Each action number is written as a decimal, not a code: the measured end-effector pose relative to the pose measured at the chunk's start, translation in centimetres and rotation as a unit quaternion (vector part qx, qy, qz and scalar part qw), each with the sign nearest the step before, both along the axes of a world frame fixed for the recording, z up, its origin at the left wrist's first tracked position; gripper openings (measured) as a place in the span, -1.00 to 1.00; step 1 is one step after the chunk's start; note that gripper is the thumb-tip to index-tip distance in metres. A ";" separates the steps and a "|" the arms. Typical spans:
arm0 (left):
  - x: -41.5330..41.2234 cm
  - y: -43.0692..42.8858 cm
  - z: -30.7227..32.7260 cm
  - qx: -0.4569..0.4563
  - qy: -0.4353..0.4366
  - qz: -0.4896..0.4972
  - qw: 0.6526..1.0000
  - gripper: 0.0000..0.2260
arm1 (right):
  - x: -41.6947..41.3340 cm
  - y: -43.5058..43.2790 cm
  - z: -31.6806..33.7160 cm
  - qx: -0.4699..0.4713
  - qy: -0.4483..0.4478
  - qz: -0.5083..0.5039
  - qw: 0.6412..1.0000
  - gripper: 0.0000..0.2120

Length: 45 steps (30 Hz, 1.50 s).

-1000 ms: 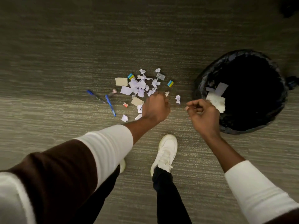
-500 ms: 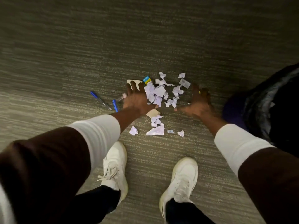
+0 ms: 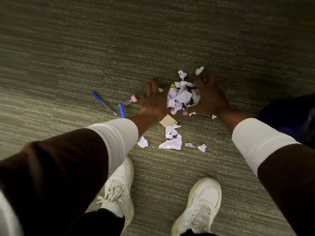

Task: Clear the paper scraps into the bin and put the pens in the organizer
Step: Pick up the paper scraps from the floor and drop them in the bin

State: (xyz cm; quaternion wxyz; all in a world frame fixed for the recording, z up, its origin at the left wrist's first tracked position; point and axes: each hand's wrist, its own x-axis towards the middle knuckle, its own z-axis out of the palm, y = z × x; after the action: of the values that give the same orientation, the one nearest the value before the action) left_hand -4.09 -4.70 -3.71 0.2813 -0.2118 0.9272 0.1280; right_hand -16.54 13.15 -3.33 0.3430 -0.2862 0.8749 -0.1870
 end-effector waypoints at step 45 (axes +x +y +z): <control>-6.1 27.6 32.6 0.346 0.189 0.190 0.899 -0.92 | 7.7 25.3 30.8 -0.097 0.061 -0.561 0.820 -0.62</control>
State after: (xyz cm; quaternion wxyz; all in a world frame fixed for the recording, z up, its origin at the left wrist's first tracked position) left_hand -10.14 22.88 28.90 0.1261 -0.2453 0.8023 0.5293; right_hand -8.81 38.48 27.49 0.0955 0.2115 0.8804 -0.4135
